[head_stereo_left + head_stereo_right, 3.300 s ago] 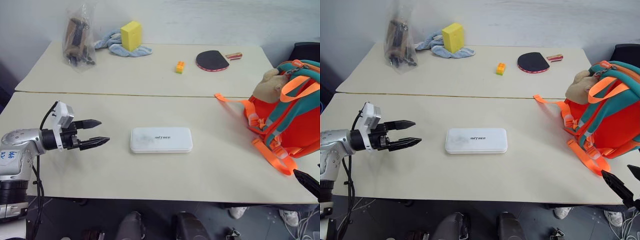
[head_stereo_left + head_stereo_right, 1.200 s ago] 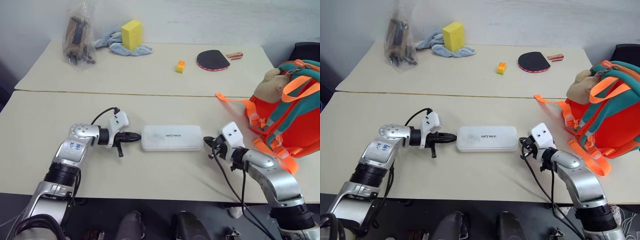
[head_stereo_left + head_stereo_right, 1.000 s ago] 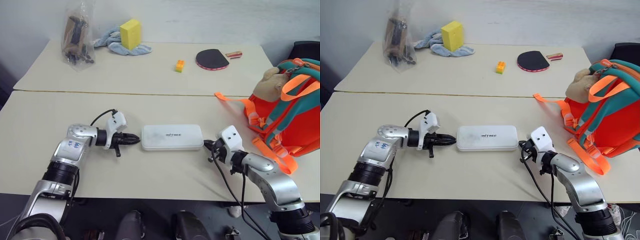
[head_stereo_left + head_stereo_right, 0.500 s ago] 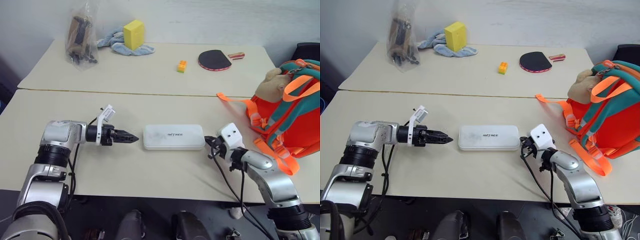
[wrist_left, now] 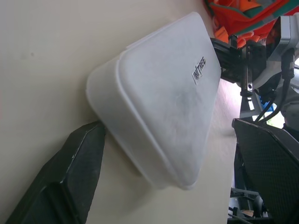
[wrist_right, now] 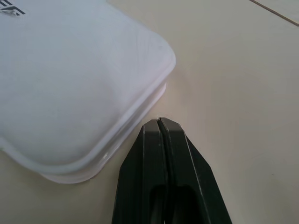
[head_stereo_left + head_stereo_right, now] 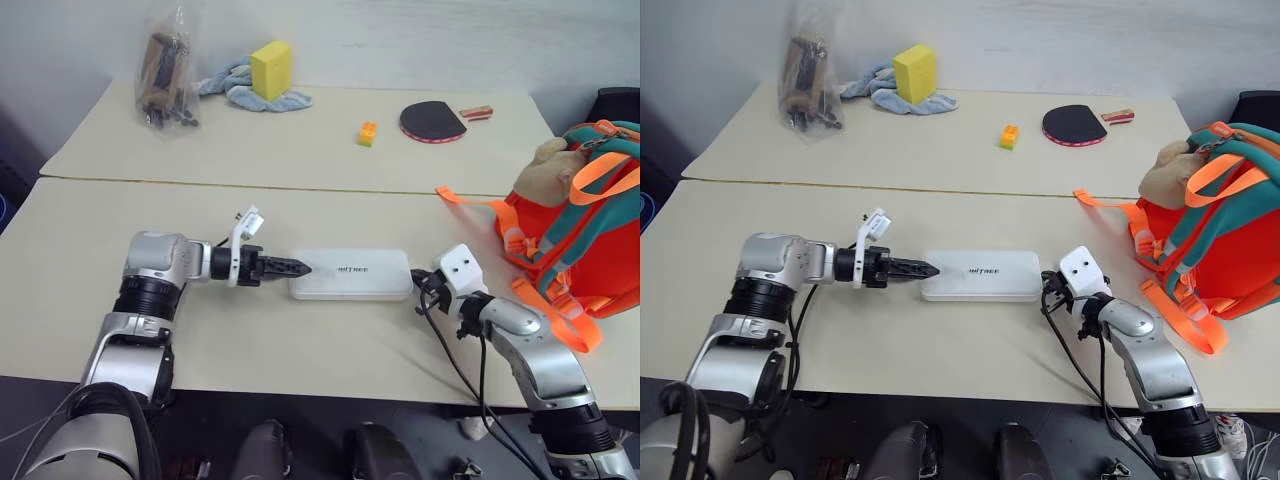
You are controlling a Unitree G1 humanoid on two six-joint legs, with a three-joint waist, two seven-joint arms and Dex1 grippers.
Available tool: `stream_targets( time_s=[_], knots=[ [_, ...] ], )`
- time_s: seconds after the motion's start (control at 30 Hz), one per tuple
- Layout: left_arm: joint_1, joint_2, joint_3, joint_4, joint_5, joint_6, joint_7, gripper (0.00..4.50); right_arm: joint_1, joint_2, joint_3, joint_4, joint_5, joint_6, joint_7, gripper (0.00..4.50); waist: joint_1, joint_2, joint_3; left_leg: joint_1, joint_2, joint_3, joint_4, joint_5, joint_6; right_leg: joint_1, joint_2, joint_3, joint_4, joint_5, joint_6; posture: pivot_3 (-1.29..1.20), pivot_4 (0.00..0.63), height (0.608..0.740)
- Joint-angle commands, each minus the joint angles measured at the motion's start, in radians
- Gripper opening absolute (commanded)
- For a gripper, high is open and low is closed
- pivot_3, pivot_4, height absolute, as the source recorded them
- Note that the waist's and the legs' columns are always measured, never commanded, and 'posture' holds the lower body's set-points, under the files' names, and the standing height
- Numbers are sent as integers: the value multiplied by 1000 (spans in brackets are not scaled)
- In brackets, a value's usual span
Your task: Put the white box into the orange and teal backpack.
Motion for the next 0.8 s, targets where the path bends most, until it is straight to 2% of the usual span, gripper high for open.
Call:
stream_targets(
  time_s=[0.03, 0.2, 0.37, 0.47, 0.6, 0.63, 0.67, 0.8],
  knots=[
    [36, -59, -47, 29, -4, 54, 41, 4486, 7, 6, -10, -15, -6, -25, 5, 0, 4, 0, 0, 0, 0, 0, 0, 0, 0, 0, 0, 0, 0, 0, 0, 0, 150, 740],
    [6, -121, -21, 52, -22, 48, 68, 4486, 22, 13, -12, -19, -8, -27, -1, 0, 16, 0, 0, 0, 0, 0, 1, 0, 0, 0, 0, 0, 0, 0, 0, 0, 150, 740],
    [-24, -137, -11, 68, -30, 44, 67, 4486, 34, 20, -14, -31, -6, -21, -6, 0, 14, 0, 0, 0, 0, 0, 2, 0, 0, 1, 0, 0, 0, 0, 0, 0, 150, 740],
    [-14, -124, -31, 54, -39, 41, 32, 3924, 48, 28, -4, -42, -16, -23, -16, 0, 11, 0, 0, 0, 0, 0, 1, 0, 0, 1, 1, 0, 0, 0, 0, 0, 150, 740],
    [7, -115, -13, 19, -66, 54, 24, 2672, 61, 47, -2, -59, -29, -30, -43, 0, 8, 0, 0, 0, 1, 0, 1, 0, -1, 0, 1, 0, 0, 0, 0, 0, 150, 740],
    [6, -114, 3, 14, -76, 56, 24, 2630, 67, 55, -11, -67, -30, -32, -57, 0, 9, 0, 0, 0, 1, 0, 1, 0, -1, 0, 1, 0, 0, 0, 0, 0, 150, 740],
    [7, -111, 18, 2, -91, 63, 21, 2280, 76, 59, -20, -79, -32, -32, -66, 0, 11, 0, 0, 0, 1, 0, 1, 0, -1, 0, 1, 0, 0, 0, 0, 0, 150, 740],
    [30, -94, 42, -65, -144, 62, -9, 1413, 121, 55, -44, -140, -35, -22, -89, 0, 10, 0, 0, -1, 1, 0, 1, 0, -1, 0, 1, 0, 0, 0, 0, 0, 150, 740]
  ],
)
